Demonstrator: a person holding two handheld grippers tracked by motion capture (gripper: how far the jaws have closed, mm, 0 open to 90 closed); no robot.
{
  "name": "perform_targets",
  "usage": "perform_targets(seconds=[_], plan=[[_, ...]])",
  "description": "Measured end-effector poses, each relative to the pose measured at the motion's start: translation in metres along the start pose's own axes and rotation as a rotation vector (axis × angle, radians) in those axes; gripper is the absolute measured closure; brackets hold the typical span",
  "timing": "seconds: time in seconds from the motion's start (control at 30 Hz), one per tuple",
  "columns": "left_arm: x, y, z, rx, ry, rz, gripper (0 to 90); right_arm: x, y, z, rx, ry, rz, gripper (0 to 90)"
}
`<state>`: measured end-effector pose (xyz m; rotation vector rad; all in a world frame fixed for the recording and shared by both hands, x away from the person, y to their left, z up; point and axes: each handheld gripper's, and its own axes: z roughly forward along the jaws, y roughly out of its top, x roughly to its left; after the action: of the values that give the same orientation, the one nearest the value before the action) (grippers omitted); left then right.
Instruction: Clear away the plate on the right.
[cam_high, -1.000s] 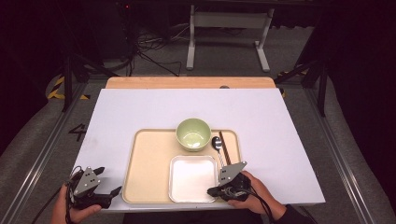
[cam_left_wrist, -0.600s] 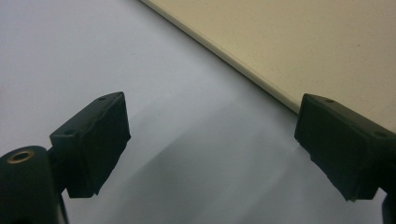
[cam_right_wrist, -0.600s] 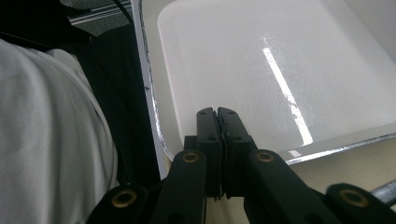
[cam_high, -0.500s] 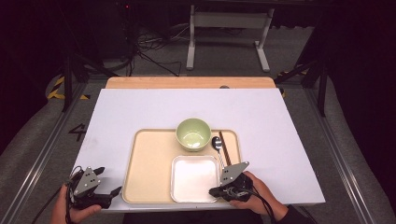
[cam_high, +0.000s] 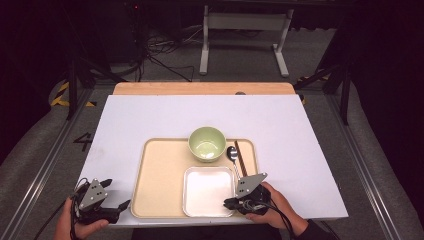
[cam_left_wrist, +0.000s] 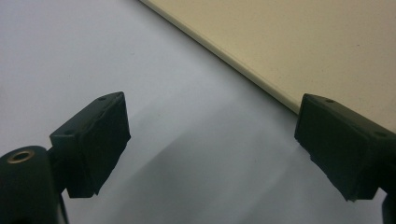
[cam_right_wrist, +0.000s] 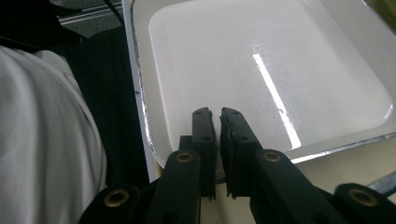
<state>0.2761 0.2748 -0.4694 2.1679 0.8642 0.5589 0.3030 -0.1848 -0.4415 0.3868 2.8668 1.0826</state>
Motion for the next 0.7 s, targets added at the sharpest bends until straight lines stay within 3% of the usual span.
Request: perform_targets(seconds=[0.47, 0.7], plan=[[0.000, 0.000, 0.000, 0.002, 0.000, 0.002, 11.1, -0.006, 0.003, -0.015, -0.062, -0.081, -0.014, 78.1], [0.000, 0.000, 0.001, 0.002, -0.001, 0.002, 11.1, -0.008, 0.003, -0.020, -0.084, -0.096, -0.005, 74.3]])
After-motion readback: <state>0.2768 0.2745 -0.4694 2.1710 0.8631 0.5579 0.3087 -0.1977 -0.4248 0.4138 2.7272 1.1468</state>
